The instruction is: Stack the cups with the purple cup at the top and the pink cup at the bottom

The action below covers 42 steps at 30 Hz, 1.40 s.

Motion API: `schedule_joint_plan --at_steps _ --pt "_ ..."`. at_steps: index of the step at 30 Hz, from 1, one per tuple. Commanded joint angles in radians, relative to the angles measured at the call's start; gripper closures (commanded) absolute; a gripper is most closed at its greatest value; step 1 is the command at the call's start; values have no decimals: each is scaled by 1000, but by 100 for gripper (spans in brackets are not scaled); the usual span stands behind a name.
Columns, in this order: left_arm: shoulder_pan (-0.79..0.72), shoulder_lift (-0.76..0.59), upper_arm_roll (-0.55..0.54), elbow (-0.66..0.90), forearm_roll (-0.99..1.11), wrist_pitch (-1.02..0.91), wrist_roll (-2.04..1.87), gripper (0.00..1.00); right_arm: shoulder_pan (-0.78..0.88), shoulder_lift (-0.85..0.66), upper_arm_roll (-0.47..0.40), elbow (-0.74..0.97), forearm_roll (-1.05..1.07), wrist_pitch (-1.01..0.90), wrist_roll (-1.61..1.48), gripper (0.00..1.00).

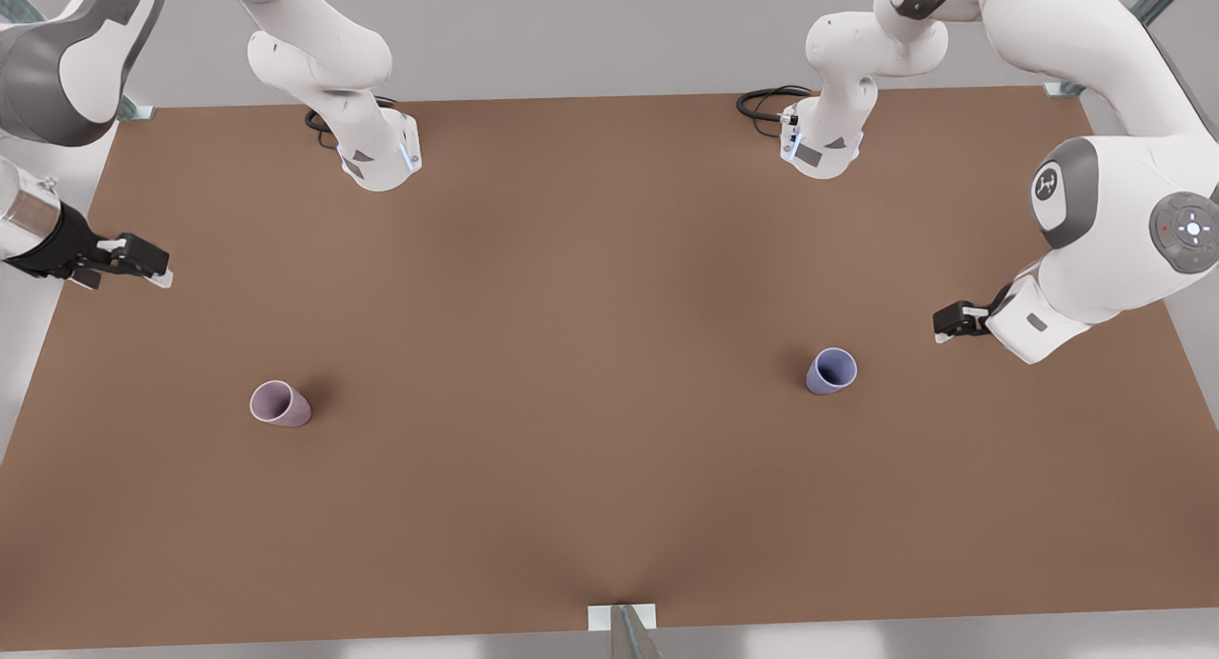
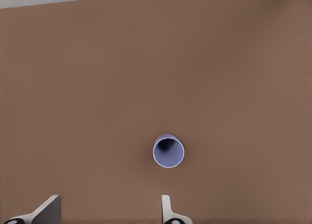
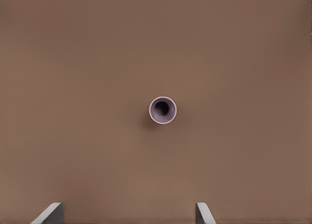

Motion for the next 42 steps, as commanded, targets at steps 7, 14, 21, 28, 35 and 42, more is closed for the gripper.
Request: schedule_joint_plan --at_steps 7,14,21,28,35,42 --pt "0 6 -2 -10 -4 21 17 0 27 27 -1 -194 -24 195 -51 0" --pt "2 8 -1 -19 -9 21 23 0 51 70 -85 -457 -11 580 -182 0" --pt "3 22 0 -19 -9 19 23 0 60 207 -137 -508 -15 755 -261 0" --pt "3 35 0 -19 -10 24 22 0 50 284 -147 -533 61 864 -272 0" --pt "3 45 -2 -19 -12 26 22 0 47 327 -147 -608 69 1008 -277 0" --pt "3 62 0 -18 -12 27 20 0 34 370 -147 -619 71 1056 -280 17"
